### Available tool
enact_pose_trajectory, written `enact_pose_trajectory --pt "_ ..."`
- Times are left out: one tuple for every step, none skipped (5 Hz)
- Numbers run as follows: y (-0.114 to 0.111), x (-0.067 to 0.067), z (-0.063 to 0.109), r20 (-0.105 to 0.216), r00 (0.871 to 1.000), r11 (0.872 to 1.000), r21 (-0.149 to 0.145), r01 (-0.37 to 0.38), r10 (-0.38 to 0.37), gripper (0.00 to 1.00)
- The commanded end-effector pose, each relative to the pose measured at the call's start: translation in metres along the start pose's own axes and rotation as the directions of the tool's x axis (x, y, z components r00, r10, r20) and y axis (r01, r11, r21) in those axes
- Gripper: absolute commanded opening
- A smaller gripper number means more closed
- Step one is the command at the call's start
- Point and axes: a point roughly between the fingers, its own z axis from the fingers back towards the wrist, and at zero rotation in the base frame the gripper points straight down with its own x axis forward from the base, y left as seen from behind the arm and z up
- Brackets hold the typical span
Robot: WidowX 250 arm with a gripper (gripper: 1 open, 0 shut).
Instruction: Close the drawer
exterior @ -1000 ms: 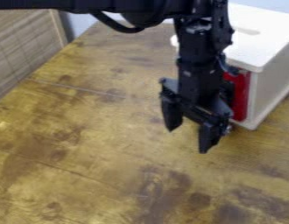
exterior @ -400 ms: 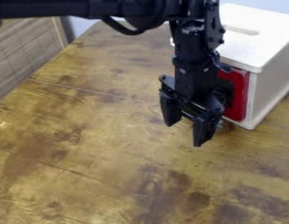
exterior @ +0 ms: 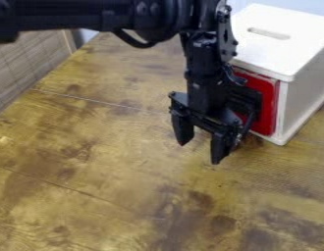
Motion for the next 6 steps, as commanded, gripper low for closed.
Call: enact_pose_trajectory --pt "0.011 0.012 0.028 0.092 0.993 0.997 -0.001 -0.080 0.079 1.00" --pt "0.009 0.018 0.031 0.101 0.989 0.994 -0.009 -0.105 0.105 1.00" --pt "0.007 0.023 0.033 0.111 0.985 0.992 -0.016 -0.128 0.129 1.00" --pt "0.004 0.029 0.037 0.121 0.974 0.981 -0.025 -0.192 0.193 1.00" --pt "0.001 0.034 0.040 0.135 0.958 0.968 -0.034 -0.250 0.252 1.00" --pt "-0.008 0.039 0.044 0.155 0.954 0.966 -0.040 -0.255 0.258 1.00"
